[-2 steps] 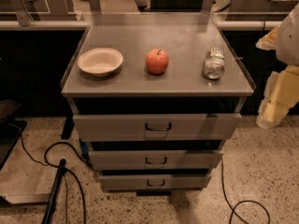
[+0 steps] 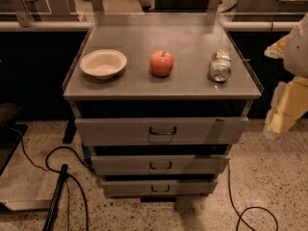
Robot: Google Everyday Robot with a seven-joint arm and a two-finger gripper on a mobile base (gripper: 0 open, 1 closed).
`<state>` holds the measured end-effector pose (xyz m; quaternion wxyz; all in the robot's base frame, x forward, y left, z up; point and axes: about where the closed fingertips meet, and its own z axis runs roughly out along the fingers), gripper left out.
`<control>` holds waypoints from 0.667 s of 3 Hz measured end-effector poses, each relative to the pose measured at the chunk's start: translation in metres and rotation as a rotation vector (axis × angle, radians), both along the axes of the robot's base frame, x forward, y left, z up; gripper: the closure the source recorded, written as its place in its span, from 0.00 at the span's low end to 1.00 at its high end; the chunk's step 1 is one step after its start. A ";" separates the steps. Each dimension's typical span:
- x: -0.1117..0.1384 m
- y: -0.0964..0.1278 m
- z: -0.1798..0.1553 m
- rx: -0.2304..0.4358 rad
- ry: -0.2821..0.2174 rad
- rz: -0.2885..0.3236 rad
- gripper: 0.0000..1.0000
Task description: Open middle drawer
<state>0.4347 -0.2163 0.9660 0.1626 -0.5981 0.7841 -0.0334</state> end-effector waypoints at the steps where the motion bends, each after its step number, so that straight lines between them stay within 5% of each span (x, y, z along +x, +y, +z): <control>1: -0.009 0.001 -0.029 0.009 0.015 -0.005 0.00; 2: -0.022 0.002 -0.077 0.013 0.086 -0.004 0.00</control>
Offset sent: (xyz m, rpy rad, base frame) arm -0.0320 0.0021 -0.1280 0.0262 0.1626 -0.0028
